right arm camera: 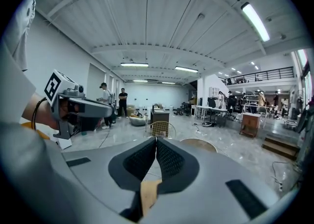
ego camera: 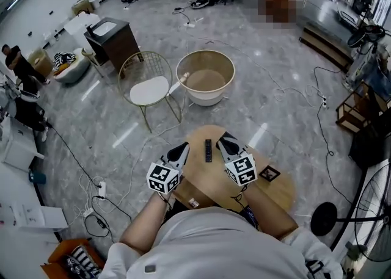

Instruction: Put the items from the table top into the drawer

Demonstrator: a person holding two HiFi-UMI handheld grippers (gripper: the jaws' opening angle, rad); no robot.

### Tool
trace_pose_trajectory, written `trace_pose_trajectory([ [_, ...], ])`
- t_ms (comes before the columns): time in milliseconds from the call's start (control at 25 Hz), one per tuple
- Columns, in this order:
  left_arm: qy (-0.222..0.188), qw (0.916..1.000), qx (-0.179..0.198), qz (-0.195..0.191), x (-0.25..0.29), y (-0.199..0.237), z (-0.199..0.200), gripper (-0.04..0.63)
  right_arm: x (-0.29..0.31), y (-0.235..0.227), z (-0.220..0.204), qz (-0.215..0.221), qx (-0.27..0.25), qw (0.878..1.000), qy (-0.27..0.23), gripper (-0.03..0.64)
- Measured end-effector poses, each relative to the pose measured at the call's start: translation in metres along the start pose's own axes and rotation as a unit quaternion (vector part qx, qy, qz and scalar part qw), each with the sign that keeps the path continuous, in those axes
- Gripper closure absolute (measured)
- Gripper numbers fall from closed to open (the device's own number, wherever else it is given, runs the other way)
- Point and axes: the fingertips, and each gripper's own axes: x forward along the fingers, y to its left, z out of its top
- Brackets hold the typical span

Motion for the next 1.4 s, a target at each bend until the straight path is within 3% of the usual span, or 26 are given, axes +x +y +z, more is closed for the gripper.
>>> trace_pose_trajectory([
  [400,0.020,0.9987,-0.014,-0.045,0.025,0.051,-0.007,0.586,0.046,-0.009,-0.009,-0.041,0.040,0.998,0.034,0.586],
  [760,0.060,0.9931,-0.033,-0.095,0.055,0.096,-0.044,0.586,0.097,-0.016,-0.057,-0.082,0.095,0.988,0.086,0.583],
  [960,0.081,0.9891,-0.041,-0.116,0.079,0.124,-0.077,0.586,0.133,-0.026,-0.099,-0.102,0.121,0.981,0.113,0.577],
  [1040,0.088,0.9876,-0.044,-0.122,0.089,0.133,-0.093,0.586,0.146,-0.030,-0.121,-0.112,0.131,0.977,0.126,0.535],
  [1120,0.094,0.9863,-0.046,-0.127,0.099,0.142,-0.110,0.586,0.159,-0.035,-0.147,-0.121,0.142,0.972,0.140,0.494],
  [1400,0.130,0.9791,-0.071,-0.140,0.138,0.175,-0.192,0.586,0.207,-0.044,-0.252,-0.135,0.186,0.953,0.198,0.457],
])
